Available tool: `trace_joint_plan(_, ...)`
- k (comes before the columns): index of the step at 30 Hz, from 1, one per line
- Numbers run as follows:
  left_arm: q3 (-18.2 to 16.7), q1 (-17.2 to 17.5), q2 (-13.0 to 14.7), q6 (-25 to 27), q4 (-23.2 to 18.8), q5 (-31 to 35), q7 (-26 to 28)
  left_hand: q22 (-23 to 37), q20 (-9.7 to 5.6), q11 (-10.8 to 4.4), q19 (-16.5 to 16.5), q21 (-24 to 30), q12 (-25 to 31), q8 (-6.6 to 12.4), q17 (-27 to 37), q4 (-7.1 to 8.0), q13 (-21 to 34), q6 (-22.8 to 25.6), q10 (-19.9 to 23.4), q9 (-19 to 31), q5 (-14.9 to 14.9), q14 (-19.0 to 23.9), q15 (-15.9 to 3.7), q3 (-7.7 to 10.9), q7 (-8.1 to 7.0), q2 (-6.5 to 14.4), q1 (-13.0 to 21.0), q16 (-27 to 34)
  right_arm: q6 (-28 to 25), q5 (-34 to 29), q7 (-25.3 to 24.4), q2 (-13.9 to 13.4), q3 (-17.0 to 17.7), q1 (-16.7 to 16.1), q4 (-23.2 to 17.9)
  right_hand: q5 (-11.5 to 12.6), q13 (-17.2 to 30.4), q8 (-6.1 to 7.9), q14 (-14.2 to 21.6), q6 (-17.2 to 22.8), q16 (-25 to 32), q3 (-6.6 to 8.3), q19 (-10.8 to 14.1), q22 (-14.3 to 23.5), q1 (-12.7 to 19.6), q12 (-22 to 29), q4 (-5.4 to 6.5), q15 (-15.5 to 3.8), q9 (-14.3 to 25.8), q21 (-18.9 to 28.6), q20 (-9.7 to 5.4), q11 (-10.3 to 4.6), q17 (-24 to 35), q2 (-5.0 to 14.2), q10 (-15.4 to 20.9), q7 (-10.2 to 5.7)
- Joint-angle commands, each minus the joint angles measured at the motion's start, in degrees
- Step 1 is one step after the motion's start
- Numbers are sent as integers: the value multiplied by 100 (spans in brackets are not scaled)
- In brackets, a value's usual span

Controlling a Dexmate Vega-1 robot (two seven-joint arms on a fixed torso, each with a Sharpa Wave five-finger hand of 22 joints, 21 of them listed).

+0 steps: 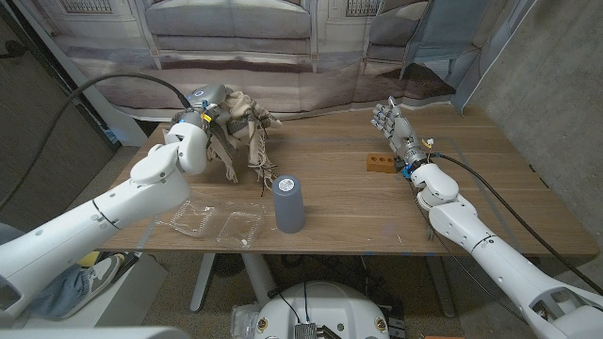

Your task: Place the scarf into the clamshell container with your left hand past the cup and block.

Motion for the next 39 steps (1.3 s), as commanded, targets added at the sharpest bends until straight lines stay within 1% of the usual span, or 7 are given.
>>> trace_joint_plan(1, -529, 472, 178, -192, -276, -201, 174, 3, -1071, -50, 748, 76, -12, 41, 109, 51, 30, 183, 77, 11, 86, 742, -1282, 454, 134, 180, 88, 28, 12, -52, -37, -19, -11, -34, -90, -20, 33, -10, 35, 62, 0, -20, 29, 25, -11, -31, 7, -9, 16, -16, 10, -9, 16, 63, 41, 17)
trace_joint_plan(3, -718, 651, 189, -394, -284, -338, 319, 0, -1074, -70, 738, 91, -17, 41, 116, 53, 42, 193, 82, 3, 86, 741, -1283, 460, 137, 178, 80, 23, 1, -47, -70, -17, -2, -54, -135, -20, 33, -9, 36, 64, 1, -21, 31, 25, -12, -31, 7, -7, 16, -17, 9, -6, 16, 63, 39, 18)
trace_joint_plan(6, -810, 763, 265, -327, -396, -327, 320, -4, -1075, -62, 731, 109, -22, 42, 124, 54, 53, 192, 89, 4, 86, 741, -1283, 467, 139, 175, 72, 19, 9, -69, -82, -29, -3, -65, -172, -20, 33, -11, 35, 59, 0, -23, 30, 25, -12, -31, 6, -3, 16, -18, 12, -5, 16, 64, 40, 15)
trace_joint_plan(15, -1400, 1261, 457, -474, -571, -602, 426, -13, -1086, -67, 714, 163, -35, 55, 148, 53, 88, 217, 111, 4, 84, 782, -1293, 487, 135, 162, 53, 22, -28, -99, -71, -24, -38, -26, -190, -21, 33, -11, 35, 59, 0, -28, 33, 25, -12, -32, 3, -5, 16, -21, 13, -8, 16, 67, 41, 10)
trace_joint_plan(17, -1657, 1427, 425, -821, -480, -883, 455, -15, -1086, -51, 707, 177, -40, 58, 155, 54, 99, 227, 113, 2, 83, 774, -1278, 493, 125, 160, 46, 16, -61, -82, -80, 1, -51, -12, -174, -21, 33, -11, 37, 60, 0, -29, 32, 25, -12, -33, 3, -10, 16, -21, 14, -10, 16, 68, 39, 14)
trace_joint_plan(27, -1738, 1447, 535, -1104, -417, -986, 327, -26, -1094, -61, 681, 241, -68, 52, 188, 69, 143, 223, 117, -13, 74, 794, -1303, 509, 127, 145, -3, 9, -105, -133, -112, -5, -85, -6, -179, -22, 33, -12, 41, 58, 2, -34, 33, 25, -13, -32, 0, -9, 16, -24, 15, -5, 16, 70, 44, 14)
trace_joint_plan(39, -2203, 1862, 693, -1167, -609, -1060, 272, -36, -1102, -53, 638, 311, -101, 62, 236, 70, 195, 235, 127, -15, 63, 803, -1309, 533, 102, 129, -43, 1, -170, -162, -154, -37, -84, 6, -231, -23, 33, -12, 39, 58, 0, -41, 36, 25, -13, -35, -4, -10, 16, -27, 15, -8, 16, 74, 38, 18)
